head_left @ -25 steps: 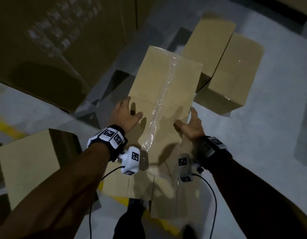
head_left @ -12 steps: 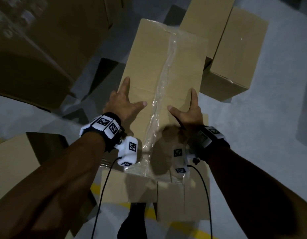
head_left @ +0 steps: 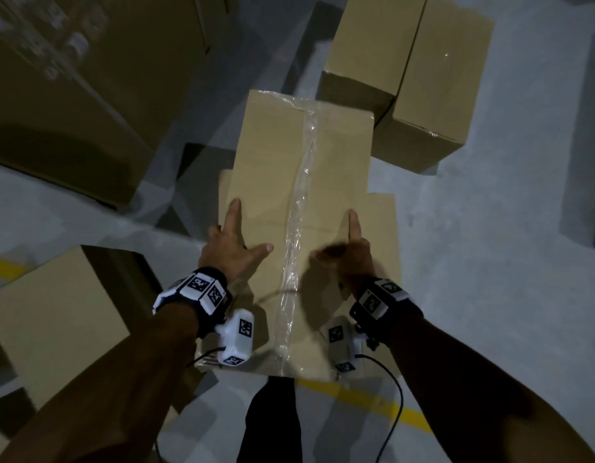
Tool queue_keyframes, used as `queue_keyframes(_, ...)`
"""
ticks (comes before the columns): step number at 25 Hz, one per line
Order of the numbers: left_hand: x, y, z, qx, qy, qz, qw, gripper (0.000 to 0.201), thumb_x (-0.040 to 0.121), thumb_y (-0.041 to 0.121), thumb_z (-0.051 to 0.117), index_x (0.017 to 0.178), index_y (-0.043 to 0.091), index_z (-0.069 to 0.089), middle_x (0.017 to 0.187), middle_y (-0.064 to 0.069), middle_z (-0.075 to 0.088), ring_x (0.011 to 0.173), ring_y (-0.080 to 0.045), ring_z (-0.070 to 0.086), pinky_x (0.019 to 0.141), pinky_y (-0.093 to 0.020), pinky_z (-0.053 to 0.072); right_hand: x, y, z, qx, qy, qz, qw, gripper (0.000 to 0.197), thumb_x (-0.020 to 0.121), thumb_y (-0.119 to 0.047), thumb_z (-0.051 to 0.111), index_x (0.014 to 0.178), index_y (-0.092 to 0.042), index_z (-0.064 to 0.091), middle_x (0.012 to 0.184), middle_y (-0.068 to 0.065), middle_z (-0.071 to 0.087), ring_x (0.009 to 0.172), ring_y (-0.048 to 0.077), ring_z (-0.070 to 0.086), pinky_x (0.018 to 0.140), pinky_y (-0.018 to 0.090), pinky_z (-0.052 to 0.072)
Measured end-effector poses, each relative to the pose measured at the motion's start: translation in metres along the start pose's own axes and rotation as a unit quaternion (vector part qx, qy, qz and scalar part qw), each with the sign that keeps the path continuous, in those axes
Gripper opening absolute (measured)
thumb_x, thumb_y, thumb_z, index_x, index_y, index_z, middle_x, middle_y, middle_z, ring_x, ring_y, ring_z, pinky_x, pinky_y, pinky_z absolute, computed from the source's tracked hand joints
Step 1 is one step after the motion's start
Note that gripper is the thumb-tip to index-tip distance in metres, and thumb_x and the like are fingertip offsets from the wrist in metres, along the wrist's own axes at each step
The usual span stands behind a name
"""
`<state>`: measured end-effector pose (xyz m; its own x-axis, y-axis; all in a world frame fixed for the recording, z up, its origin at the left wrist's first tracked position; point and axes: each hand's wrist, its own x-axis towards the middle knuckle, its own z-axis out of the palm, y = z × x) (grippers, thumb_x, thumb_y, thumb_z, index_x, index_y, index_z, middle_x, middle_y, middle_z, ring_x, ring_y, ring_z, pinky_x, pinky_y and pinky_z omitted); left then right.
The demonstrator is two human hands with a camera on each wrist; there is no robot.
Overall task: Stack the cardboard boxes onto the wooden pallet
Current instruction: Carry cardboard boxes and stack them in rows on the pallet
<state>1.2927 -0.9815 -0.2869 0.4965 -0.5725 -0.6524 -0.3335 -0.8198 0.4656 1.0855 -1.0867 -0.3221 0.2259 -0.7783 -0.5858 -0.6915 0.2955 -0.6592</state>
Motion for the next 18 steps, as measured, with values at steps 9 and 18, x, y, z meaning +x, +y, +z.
queue_keyframes(9, 0.012, -0.003, 0.002, -0.014, 0.006, 0.045, 0.999, 0.109, 0.075, 0.045, 0.082, 0.15, 0.057, 0.003, 0.161, -0.011, 0.015, 0.145, -0.039, 0.025, 0.112, -0.051, 0.032, -0.01, 0.002, 0.005, -0.054, 0.057, -0.042, 0.996, 0.117, 0.068, -0.028, 0.091, 0.158, -0.028, 0.018, 0.143, 0.022, 0.045, 0.129, 0.04, 0.049, 0.103, 0.039, 0.043)
queue_keyframes(18, -0.092, 0.054, -0.009, 0.018, 0.0, 0.102, 0.995, 0.11, 0.073, 0.042, 0.085, 0.153, 0.05, 0.01, 0.153, -0.015, 0.025, 0.136, -0.041, 0.039, 0.11, -0.052, 0.039, -0.121, -0.008, -0.071, -0.012, 0.091, -0.002, 0.996, 0.113, 0.073, -0.033, 0.087, 0.158, -0.034, 0.013, 0.151, 0.017, 0.035, 0.135, 0.038, 0.041, 0.108, 0.042, 0.038)
